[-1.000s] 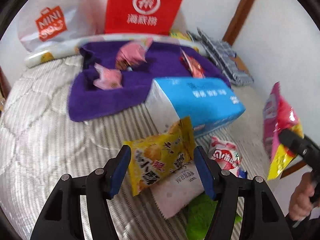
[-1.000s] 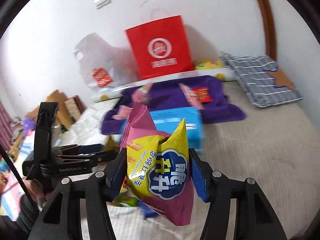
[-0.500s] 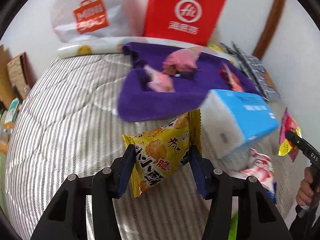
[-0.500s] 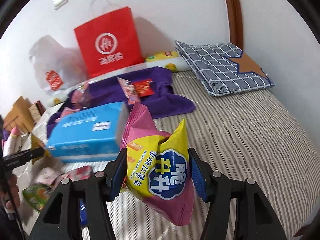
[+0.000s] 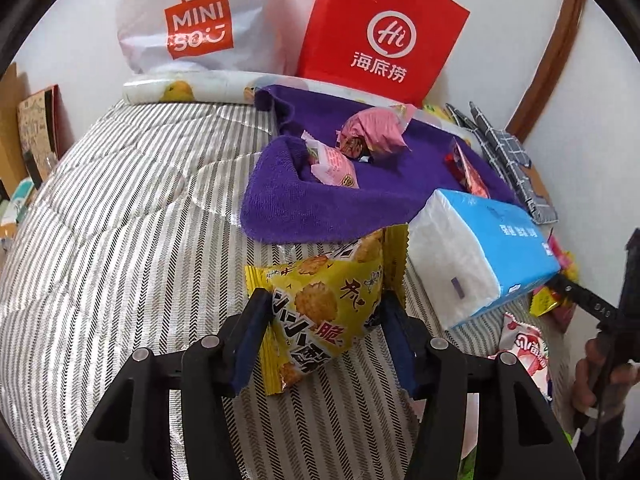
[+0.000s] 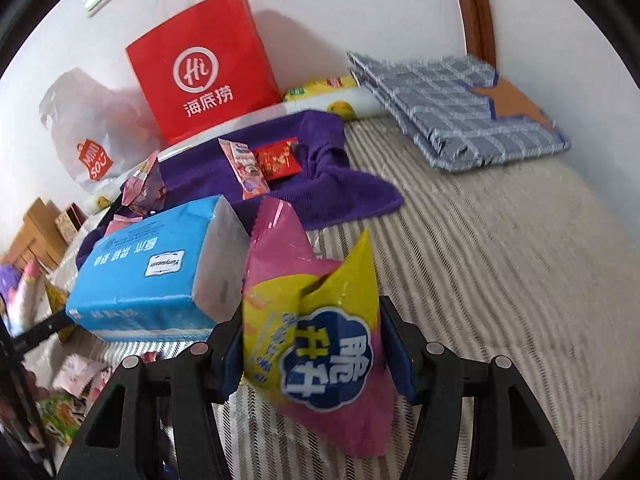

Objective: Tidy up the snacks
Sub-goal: 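Lift and carry both bags toward the purple towel with both tools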

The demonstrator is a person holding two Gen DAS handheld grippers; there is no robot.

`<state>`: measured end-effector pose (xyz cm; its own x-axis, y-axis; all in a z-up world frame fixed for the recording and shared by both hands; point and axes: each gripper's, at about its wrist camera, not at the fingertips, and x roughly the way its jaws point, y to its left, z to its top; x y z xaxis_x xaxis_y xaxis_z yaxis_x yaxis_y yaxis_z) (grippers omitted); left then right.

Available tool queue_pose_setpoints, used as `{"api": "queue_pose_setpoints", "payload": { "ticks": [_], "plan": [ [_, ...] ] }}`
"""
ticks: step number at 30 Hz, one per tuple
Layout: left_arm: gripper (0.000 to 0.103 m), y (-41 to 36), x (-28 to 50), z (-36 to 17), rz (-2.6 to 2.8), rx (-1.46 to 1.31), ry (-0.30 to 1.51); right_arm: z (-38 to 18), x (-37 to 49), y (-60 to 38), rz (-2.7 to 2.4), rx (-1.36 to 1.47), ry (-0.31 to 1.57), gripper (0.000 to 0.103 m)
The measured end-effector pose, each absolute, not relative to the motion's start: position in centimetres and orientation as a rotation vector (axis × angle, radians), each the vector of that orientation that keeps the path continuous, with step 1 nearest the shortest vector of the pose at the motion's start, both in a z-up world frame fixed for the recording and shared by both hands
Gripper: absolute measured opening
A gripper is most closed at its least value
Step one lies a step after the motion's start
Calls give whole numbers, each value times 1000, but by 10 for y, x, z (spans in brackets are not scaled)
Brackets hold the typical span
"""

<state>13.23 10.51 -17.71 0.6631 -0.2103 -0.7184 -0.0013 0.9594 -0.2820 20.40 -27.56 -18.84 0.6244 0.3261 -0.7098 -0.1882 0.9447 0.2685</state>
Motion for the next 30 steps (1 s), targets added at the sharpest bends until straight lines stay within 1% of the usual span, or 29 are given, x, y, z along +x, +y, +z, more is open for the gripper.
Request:
{"api": "queue_pose_setpoints", "payload": {
  "ticks": [3,10,30],
  "plan": [
    [56,107,132,-177,-125,-286,835,-191,206,-278,309,198,860,57],
    [56,94,133,-175,-110,-182,850,-189,204,-278,293,194,853,57],
    [56,94,134,-176,-107,-174,856,-191,205,-280,294,213,854,57]
  ]
}}
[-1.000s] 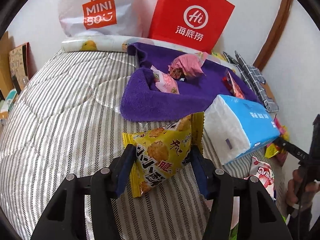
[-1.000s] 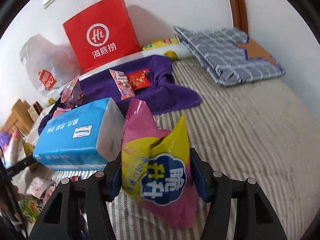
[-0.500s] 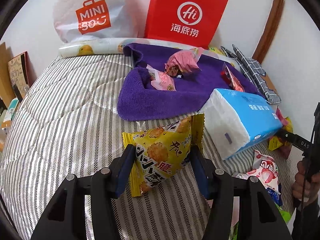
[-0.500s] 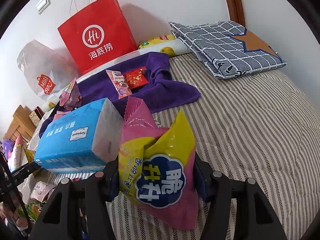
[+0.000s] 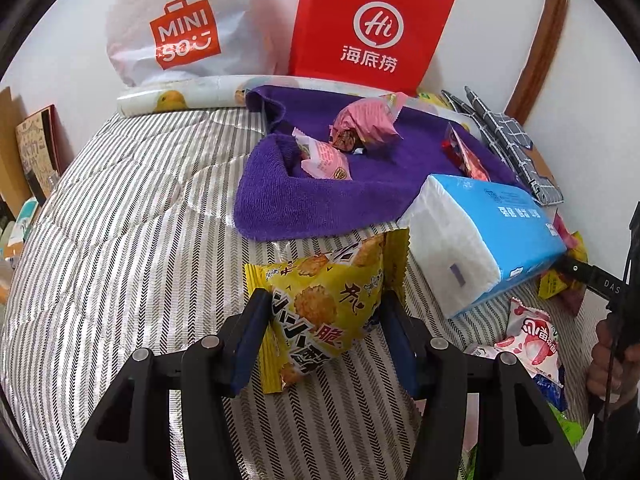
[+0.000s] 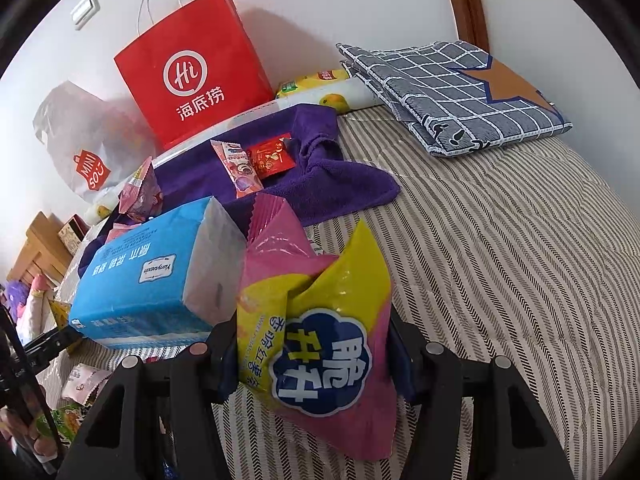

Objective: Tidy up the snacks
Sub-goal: 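Lift and carry both bags toward the purple towel with both tools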

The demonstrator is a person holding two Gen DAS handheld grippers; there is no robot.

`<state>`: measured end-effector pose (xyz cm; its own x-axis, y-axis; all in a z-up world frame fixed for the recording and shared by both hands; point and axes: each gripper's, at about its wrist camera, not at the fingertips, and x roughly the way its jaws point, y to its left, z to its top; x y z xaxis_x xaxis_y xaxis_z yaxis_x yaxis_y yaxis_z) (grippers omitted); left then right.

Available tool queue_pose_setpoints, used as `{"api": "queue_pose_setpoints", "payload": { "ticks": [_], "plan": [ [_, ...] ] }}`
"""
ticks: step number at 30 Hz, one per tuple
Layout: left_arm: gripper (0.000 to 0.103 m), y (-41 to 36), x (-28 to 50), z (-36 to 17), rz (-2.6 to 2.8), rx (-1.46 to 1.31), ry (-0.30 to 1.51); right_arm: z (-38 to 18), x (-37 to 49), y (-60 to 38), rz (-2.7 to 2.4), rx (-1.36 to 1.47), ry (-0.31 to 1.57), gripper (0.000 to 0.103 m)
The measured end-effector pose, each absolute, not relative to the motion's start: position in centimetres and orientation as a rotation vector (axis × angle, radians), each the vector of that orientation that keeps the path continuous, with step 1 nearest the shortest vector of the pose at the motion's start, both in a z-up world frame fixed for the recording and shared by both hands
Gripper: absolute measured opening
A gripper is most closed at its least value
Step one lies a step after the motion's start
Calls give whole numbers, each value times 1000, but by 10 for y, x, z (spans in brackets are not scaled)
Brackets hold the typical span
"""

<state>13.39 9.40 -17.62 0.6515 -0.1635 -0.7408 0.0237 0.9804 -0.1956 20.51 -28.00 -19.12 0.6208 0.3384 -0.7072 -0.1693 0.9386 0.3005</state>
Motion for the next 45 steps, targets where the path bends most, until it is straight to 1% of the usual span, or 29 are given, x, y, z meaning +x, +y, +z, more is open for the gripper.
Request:
{"api": "queue_pose_setpoints", "payload": {
  "ticks": [10,19,27,36,45],
  "plan": [
    [56,94,134,-177,-109,-177,855,-192,205,-281,296,216,852,57],
    [55,96,131,-176,-124,-185,839,-185,199,-285,286,227,809,56],
    [55,102,123,-168,-120,-212,842,-162,182,-284,305,198,768,56],
    [55,95,105,-120,-136,-185,771,-126,171,-272,320,138,705,56],
    [55,82,116,-86,-159,-160,752,-93,173,-252,359,114,631,56]
  ]
}}
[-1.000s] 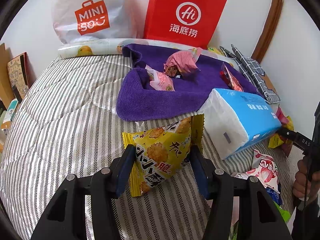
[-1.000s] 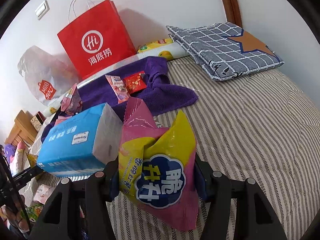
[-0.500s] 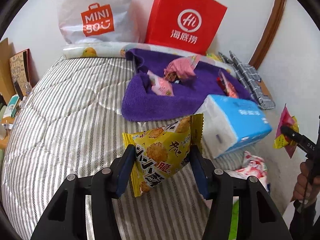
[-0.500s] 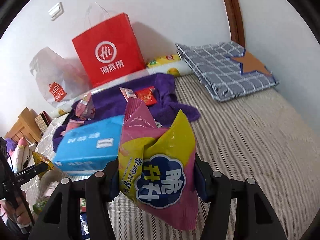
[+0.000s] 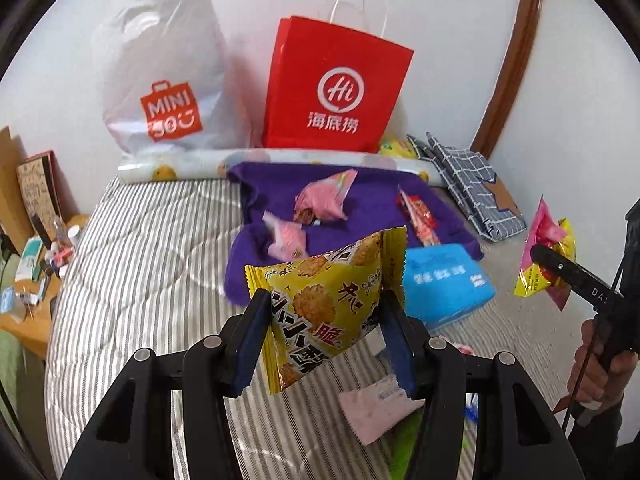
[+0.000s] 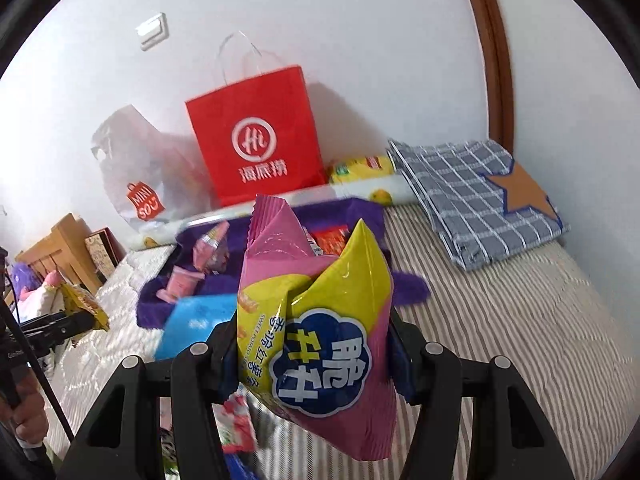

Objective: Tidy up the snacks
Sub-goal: 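Lift and carry both bags toward the purple towel with both tools, then lower the chips bag with the right tool while the left tool lowers the yellow bag onto the towel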

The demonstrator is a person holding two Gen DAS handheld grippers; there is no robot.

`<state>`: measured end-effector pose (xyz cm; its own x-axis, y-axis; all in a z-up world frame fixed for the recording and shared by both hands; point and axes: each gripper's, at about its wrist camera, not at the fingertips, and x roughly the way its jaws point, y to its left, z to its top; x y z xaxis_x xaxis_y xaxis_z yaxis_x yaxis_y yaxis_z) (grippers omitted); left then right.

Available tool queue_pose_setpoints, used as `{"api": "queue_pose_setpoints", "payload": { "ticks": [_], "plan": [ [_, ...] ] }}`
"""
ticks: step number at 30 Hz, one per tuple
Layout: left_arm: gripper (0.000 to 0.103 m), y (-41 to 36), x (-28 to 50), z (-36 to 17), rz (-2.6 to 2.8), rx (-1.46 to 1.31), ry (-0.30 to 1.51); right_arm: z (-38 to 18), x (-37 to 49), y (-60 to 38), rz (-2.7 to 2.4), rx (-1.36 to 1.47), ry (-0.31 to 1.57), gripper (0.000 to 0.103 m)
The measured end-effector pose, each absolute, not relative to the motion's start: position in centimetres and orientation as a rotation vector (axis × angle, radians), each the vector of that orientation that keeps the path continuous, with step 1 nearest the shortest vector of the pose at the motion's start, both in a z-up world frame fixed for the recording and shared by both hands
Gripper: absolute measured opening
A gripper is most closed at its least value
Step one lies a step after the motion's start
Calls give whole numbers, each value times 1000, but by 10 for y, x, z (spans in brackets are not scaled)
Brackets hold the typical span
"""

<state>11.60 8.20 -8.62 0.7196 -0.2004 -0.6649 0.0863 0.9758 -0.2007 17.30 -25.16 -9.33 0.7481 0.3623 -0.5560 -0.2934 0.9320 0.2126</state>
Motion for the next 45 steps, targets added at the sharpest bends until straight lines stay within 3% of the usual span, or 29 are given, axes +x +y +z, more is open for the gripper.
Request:
{"api": "queue_pose_setpoints", "payload": {
  "ticks": [25,45],
  "plan": [
    [55,68,234,-18,-95,-219,676,-39,263,-196,381,27,530,57],
    [55,75,302,-66,-72,-198,788,-97,321,-190,430,77,610,57]
  ]
}}
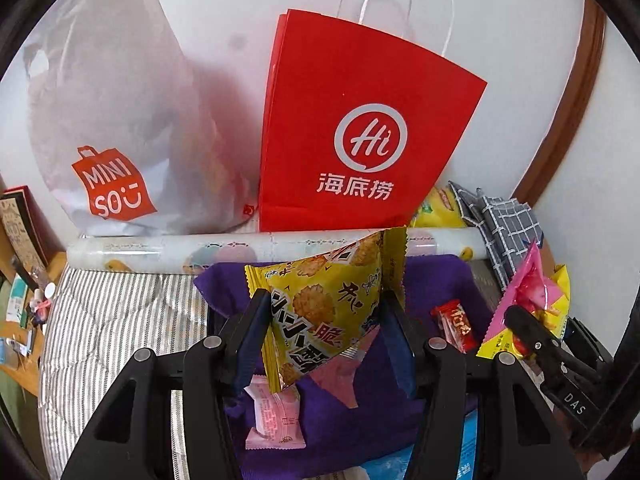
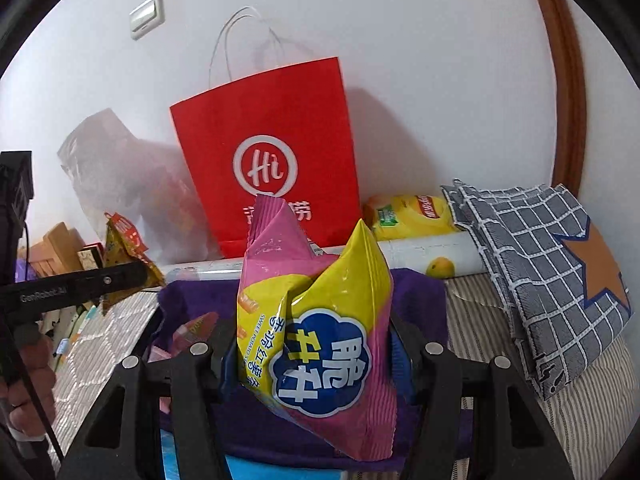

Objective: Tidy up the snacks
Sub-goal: 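Lower the chips bag with the right tool while the left tool lowers the yellow bag onto the towel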

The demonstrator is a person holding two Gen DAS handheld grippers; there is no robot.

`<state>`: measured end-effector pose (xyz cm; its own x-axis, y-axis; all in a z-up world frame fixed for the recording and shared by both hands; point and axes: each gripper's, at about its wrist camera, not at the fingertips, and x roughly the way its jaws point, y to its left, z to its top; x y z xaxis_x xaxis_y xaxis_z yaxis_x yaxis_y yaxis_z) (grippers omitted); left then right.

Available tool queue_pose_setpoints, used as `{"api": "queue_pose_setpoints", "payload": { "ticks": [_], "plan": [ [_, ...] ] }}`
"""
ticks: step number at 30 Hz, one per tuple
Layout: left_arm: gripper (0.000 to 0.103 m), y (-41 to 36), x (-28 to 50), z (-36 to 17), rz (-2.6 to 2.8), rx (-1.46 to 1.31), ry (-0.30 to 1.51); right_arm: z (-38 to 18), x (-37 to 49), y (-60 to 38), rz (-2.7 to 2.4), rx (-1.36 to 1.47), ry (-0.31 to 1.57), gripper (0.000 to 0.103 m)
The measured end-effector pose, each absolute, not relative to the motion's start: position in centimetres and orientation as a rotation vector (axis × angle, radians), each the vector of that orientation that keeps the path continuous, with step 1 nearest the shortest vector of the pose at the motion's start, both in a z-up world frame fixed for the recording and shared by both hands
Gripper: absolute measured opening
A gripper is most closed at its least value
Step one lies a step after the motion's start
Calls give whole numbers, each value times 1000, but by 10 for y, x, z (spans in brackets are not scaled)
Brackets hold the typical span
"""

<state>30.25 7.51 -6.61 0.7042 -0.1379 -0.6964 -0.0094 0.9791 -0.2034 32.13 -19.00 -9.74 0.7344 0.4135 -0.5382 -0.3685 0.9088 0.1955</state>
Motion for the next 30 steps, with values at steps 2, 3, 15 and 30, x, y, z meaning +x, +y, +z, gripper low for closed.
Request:
{"api": "queue_pose_setpoints", "payload": {
  "ticks": [2,3,15,30],
  "plan": [
    [55,76,302,-65,-66,-201,782,-102,324,-191,428,78,623,56],
    [55,75,303,-65,-65,-199,781,-103,324,-191,426,79,625,57],
    [55,75,306,-72,-53,-195,797,-114,328,-187,415,47,637,57],
    [55,77,312,-81,-58,-198,832,-122,335,-191,390,68,660,57]
  ]
}}
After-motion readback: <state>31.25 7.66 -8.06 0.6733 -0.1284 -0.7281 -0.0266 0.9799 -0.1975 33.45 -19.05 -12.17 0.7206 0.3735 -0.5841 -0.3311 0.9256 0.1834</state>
